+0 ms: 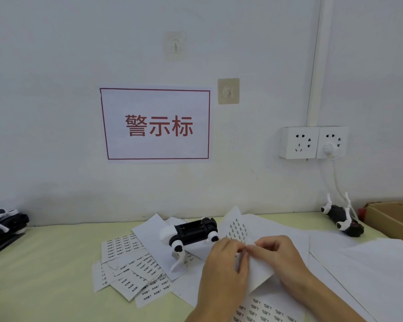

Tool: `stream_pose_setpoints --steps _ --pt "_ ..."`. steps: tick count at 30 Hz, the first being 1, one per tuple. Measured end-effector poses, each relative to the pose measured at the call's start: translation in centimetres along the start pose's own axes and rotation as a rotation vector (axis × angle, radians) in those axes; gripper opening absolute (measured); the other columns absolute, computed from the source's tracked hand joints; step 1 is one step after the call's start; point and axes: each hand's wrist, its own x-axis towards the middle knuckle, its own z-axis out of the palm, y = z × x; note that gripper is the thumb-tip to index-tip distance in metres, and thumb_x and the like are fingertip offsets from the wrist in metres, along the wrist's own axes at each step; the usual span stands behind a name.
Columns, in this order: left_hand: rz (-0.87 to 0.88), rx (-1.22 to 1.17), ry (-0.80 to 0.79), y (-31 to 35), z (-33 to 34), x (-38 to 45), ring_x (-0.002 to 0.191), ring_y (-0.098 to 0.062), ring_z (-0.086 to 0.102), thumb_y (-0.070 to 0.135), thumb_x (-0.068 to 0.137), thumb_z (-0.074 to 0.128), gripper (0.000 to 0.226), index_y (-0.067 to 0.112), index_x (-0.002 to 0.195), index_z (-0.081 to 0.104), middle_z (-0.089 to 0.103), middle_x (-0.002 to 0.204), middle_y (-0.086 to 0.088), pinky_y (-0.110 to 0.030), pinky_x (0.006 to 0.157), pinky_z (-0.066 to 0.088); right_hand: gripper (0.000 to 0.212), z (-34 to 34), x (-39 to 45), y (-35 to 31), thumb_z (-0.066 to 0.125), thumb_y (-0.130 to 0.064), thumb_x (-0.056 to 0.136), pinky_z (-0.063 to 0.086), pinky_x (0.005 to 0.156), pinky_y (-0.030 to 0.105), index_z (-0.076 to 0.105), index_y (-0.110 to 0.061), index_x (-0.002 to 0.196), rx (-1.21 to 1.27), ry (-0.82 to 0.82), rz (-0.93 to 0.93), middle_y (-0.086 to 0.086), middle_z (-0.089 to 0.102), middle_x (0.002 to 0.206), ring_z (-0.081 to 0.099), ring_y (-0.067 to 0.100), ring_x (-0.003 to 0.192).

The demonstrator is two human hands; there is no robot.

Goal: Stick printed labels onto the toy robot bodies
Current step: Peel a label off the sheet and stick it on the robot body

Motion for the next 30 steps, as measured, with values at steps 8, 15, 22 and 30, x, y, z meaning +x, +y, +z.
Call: stream_pose_setpoints --steps 8,15,22,30 --pt "-0.052 -0.062 0.038 0.07 -0.44 0.24 0.087 0.0 0.054 0.019 0.096 0.064 0.008 0.022 0.094 0.071 0.058 0.089 0.019 -0.014 0.077 0.042 0.029 0.16 -0.43 -0.07 0.066 -0.003 0.09 0.044 0.058 0.014 0.079 -0.011 0.065 0.0 0.008 -0.054 0.004 0.072 0.064 0.063 0.006 0.06" --pt "-0.069 -0.079 0.056 -0.14 -0.34 0.22 0.084 -0.002 0.055 0.02 0.094 0.066 0.008 0.021 0.088 0.071 0.059 0.086 0.017 -0.02 0.074 0.046 0.029 0.44 -0.64 -0.13 0.065 -0.003 0.091 0.047 0.061 0.016 0.081 -0.014 0.07 -0.068 -0.015 -0.108 0.007 0.076 0.071 0.068 0.008 0.065" --pt "-0.122 -0.102 0.043 -0.32 -0.25 0.31 0.084 -0.004 0.056 0.024 0.094 0.065 0.012 0.027 0.083 0.067 0.061 0.082 0.016 -0.018 0.072 0.044 0.03 0.59 -0.38 0.23 0.065 -0.004 0.091 0.044 0.062 0.02 0.081 -0.016 0.069 -0.161 -0.012 -0.141 0.01 0.073 0.066 0.059 0.007 0.062" --pt "-0.114 -0.096 0.045 -0.35 -0.28 0.41 0.082 -0.004 0.056 0.019 0.093 0.064 0.011 0.02 0.084 0.071 0.065 0.083 0.012 -0.018 0.073 0.045 0.026 0.4 -0.2 0.68 0.066 -0.004 0.091 0.036 0.063 0.033 0.072 0.004 0.068 -0.168 -0.033 -0.135 0.031 0.06 0.064 0.047 0.018 0.062"
